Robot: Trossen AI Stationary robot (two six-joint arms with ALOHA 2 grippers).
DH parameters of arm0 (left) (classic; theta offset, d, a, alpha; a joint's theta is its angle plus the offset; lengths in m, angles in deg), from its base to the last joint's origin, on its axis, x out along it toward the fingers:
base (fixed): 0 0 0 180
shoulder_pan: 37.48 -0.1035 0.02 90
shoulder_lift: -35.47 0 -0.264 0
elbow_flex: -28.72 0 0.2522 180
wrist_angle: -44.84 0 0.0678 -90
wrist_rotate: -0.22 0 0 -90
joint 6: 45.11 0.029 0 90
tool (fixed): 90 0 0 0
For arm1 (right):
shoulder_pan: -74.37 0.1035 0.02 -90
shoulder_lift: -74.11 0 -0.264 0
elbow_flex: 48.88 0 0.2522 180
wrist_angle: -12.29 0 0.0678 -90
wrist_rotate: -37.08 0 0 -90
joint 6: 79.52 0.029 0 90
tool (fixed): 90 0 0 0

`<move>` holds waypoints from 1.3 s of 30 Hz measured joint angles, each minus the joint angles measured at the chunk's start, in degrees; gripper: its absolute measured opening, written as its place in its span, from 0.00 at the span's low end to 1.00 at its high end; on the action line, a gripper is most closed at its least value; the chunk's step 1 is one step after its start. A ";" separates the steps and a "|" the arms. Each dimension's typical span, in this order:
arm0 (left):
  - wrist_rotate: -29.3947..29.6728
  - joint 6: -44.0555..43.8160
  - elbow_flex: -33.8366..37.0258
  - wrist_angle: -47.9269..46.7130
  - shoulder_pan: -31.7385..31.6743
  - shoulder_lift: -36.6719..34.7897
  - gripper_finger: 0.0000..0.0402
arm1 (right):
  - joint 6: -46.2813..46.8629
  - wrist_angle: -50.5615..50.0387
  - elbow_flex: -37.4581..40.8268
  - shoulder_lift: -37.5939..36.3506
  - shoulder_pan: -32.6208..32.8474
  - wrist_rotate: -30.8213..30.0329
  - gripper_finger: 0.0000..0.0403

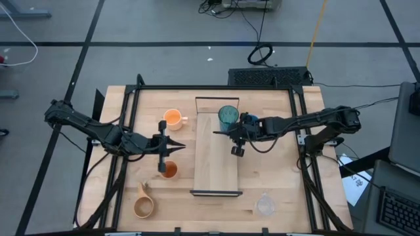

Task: Stack small to large cups/mugs on shelf
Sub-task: Put the light blue cup on the shelf, then put the orange cup on the shelf

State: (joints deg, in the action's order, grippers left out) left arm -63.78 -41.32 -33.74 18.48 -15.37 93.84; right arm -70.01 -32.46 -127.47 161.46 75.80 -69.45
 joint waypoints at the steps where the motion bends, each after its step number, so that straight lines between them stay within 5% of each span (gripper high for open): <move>1: 0.00 0.00 0.00 0.00 0.00 0.00 0.06 | -0.15 -0.05 0.12 0.00 -0.29 0.00 0.07; 39: 0.04 0.02 0.00 -0.02 0.00 0.00 0.06 | -3.39 1.14 0.23 -0.54 -3.47 0.05 0.00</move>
State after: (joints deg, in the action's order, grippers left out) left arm -63.74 -41.30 -33.74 18.45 -15.37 93.84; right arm -73.41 -31.32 -127.24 160.92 72.32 -69.41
